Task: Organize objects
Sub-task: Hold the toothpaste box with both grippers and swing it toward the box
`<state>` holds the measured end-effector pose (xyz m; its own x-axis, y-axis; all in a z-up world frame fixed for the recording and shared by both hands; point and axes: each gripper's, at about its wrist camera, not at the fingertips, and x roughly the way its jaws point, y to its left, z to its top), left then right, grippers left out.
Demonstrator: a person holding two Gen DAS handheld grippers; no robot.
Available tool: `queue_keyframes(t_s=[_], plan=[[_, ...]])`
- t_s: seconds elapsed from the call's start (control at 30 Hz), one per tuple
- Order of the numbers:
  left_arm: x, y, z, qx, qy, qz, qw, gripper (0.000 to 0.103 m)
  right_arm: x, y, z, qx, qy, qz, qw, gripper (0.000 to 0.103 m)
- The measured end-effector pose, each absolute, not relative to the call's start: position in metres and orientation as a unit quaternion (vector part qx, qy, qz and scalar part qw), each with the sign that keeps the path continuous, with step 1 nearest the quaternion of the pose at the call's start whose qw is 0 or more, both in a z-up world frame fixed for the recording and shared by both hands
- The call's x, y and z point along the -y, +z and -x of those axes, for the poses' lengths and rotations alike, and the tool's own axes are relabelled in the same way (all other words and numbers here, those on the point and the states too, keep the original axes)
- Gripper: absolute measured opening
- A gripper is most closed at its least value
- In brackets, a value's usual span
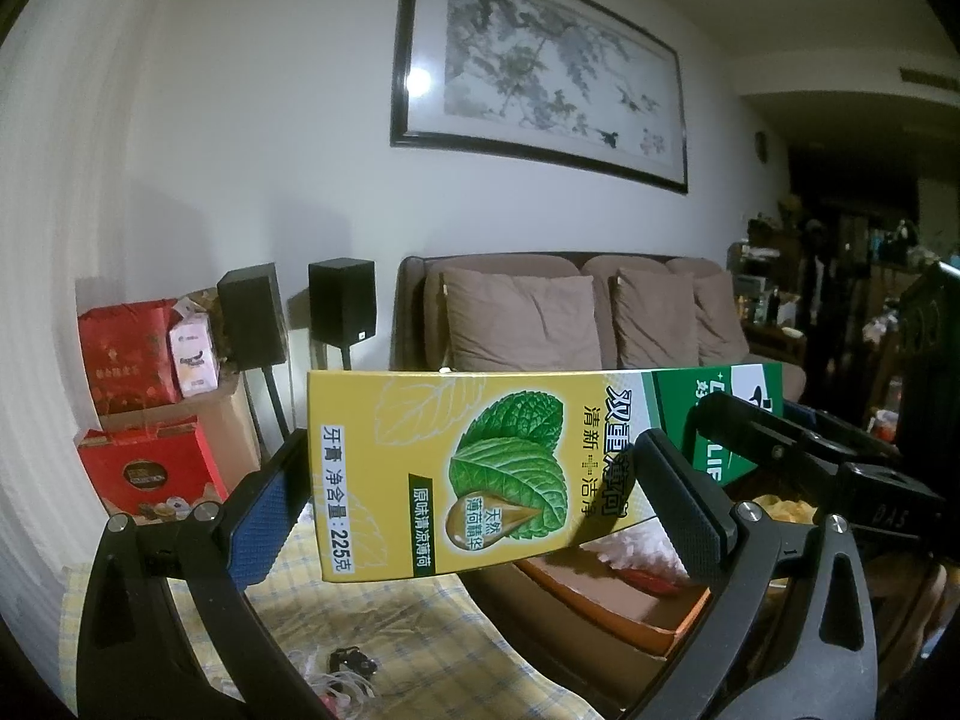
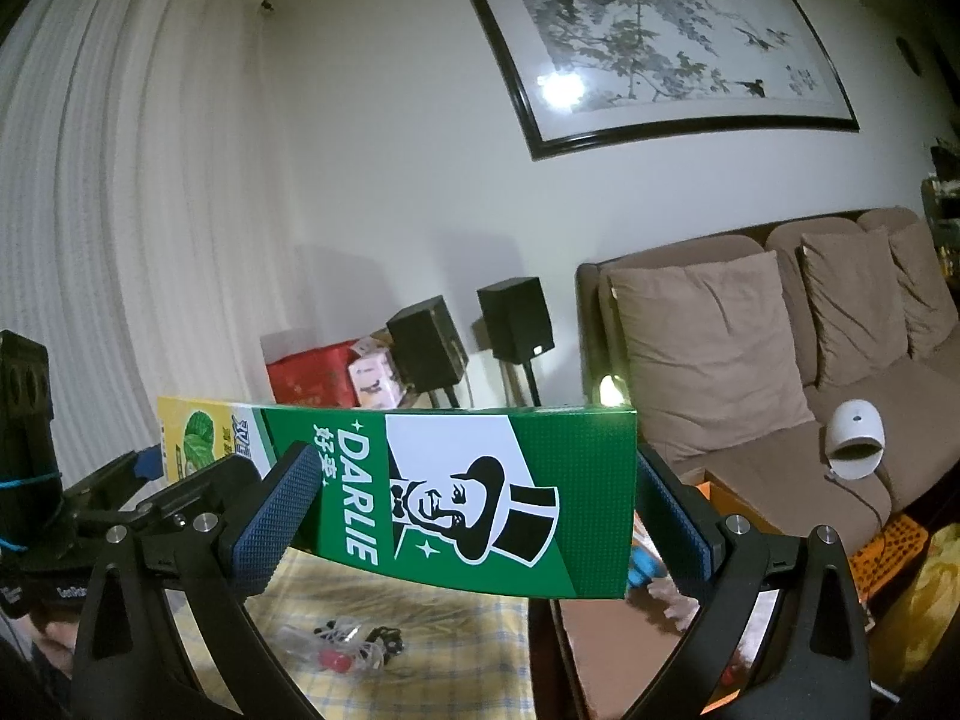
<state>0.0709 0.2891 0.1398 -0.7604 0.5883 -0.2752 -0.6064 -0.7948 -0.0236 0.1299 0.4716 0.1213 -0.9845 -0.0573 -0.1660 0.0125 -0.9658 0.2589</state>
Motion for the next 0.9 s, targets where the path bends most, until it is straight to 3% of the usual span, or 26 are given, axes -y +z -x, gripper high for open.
queue_keyframes(t_s=[0.9], plan=[[-0.304,0.14,-0.074,-0.04,0.934,0.138,0.328,0.103,-0.49,0.119,-0.137,0.137,-0.987,-0.087,0.005,0.102]])
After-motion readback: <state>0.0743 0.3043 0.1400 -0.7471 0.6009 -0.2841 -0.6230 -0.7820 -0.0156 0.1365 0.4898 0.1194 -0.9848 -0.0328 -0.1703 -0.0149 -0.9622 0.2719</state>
